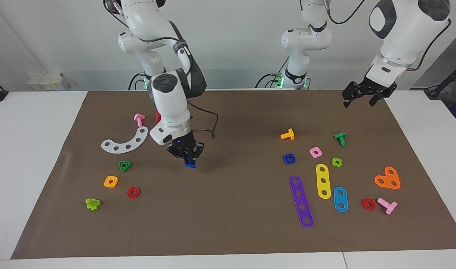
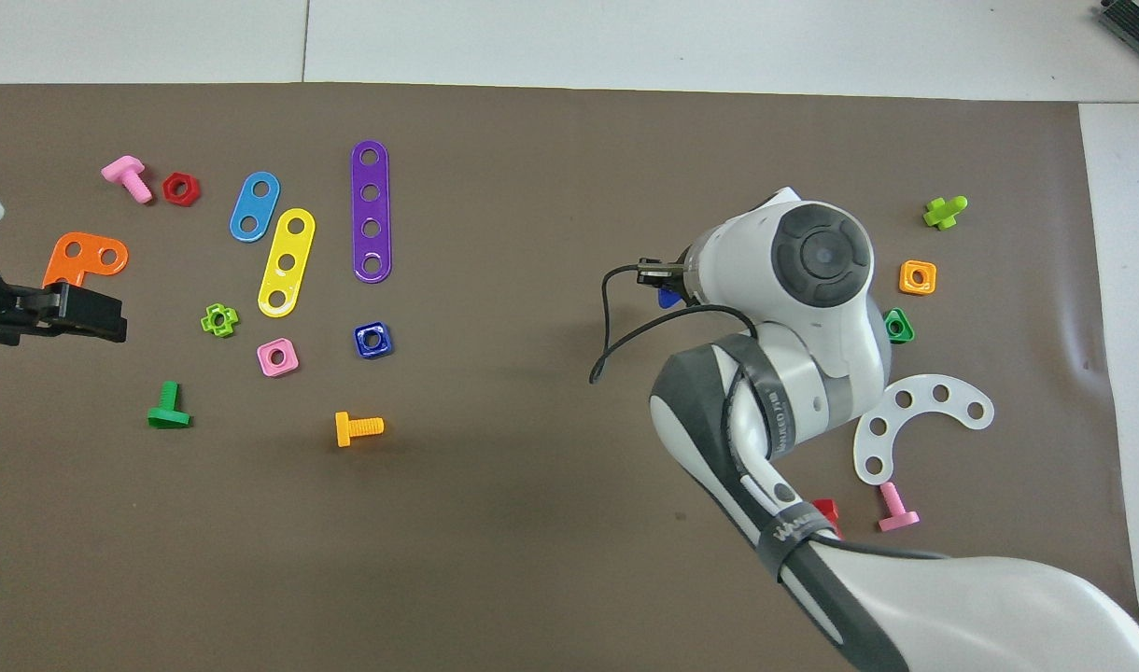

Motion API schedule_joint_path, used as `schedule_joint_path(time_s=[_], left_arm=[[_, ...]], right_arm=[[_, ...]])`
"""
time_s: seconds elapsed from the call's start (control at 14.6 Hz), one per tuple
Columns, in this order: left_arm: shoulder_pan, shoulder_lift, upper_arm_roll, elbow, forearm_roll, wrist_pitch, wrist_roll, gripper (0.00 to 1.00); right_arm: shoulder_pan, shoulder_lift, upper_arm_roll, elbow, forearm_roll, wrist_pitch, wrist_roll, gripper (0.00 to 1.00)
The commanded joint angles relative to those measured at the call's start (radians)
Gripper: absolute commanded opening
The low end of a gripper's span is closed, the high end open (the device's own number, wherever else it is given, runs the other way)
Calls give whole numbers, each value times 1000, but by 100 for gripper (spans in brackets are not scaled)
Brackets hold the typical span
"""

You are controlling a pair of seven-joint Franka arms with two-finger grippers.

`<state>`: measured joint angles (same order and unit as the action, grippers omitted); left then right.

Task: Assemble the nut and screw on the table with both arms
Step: 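Carry the blue bolt to the table centre and open the right gripper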

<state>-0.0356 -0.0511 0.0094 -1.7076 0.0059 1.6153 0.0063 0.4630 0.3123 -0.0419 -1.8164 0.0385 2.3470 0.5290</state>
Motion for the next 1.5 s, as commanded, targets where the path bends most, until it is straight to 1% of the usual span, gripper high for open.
schedule_joint_path(time_s=[0.0, 0.07, 0.41, 0.62, 0.68, 0.75, 0.89, 1.03, 1.09, 1.16, 1.3, 1.44], left_arm=[[9, -24, -8, -24, 19, 18, 0, 100], [6, -24, -11, -24, 19, 18, 9, 100], [9, -27, -8, -21, 19, 17, 14, 100], [10, -29, -8, -23, 19, 3, 12, 100], [9, -30, -8, -23, 19, 2, 11, 100], [9, -32, -8, -24, 19, 1, 12, 100], [9, -30, -8, -24, 16, 1, 14, 100], [9, -32, -6, -24, 2, 6, 32, 99], [11, -32, -6, -26, -6, 8, 46, 95], [11, -32, -6, -27, -10, 9, 61, 95], [9, -32, -6, -29, -23, 14, 63, 95], [9, -32, -6, -32, -46, 12, 61, 96]], right_arm=[[55, 54, 1, 34, 18, 34, 86, 0], [78, 79, 1, 43, 18, 50, 110, 0], [146, 151, 1, 43, 8, 113, 203, 0], [155, 159, 1, 31, 8, 126, 217, 0], [161, 159, 1, 22, 8, 126, 218, 31], [163, 156, -1, 23, 8, 114, 223, 99], [157, 124, -3, 26, 8, 91, 232, 100], [140, 39, -15, 26, 8, 13, 229, 100], [114, -10, -15, 26, 6, -26, 220, 100], [79, -51, -15, 26, 5, -66, 211, 100], [17, -103, -16, 26, -2, -126, 142, 100], [-68, -151, -15, 25, -2, -159, 42, 100]])
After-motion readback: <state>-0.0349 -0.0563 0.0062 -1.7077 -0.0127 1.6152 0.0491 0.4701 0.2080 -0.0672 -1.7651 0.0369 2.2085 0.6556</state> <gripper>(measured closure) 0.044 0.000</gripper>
